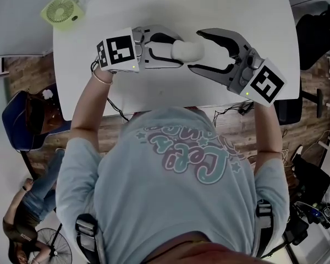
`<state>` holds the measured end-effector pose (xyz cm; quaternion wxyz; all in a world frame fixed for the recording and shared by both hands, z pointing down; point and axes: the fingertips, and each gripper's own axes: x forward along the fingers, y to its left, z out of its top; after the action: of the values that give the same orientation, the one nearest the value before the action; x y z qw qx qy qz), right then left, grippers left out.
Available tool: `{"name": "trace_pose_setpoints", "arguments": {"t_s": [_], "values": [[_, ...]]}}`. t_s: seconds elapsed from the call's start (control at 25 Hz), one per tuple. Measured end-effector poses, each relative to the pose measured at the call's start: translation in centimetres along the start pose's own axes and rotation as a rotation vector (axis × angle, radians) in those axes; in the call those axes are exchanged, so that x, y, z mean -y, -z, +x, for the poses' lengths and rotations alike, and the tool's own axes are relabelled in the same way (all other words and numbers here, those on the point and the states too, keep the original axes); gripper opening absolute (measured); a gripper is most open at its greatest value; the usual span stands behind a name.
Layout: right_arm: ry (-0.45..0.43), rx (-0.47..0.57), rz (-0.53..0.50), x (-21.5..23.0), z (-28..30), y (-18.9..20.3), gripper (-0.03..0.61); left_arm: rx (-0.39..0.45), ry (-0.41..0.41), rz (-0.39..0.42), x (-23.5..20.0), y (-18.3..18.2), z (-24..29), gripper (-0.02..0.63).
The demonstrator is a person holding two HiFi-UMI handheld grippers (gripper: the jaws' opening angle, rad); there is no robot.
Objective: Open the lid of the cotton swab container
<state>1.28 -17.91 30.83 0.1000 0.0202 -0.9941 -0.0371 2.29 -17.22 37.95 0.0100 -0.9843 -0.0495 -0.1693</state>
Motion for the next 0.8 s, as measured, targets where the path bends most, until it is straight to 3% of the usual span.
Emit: {"name": "trace_pose_setpoints", "arguments": {"t_s": [0.16, 0.32, 0.6, 0.8], "values": [[-0.083, -0.003, 0.001, -0.7, 0.8, 0.0, 0.302, 0.033, 0.008, 0.003, 0.4, -0.9, -0.4, 0.190], [-0.097, -0.004, 0.002, -1.0, 1.4, -0.1, 0.230, 0.040, 0.010, 0.014, 0.7, -1.4, -0.7, 0.190], [-0.152, 0.012, 0.015, -1.3, 1.5, -0.9, 0.229, 0.022, 0.013, 0.053, 0.8, -2.5, -0.8, 0.190], [-0.145, 0.098, 0.002, -1.0, 1.2, -2.3, 0.219, 0.035, -0.012, 0.059, 0.5, -3.4, -1.0, 0.192]]}}
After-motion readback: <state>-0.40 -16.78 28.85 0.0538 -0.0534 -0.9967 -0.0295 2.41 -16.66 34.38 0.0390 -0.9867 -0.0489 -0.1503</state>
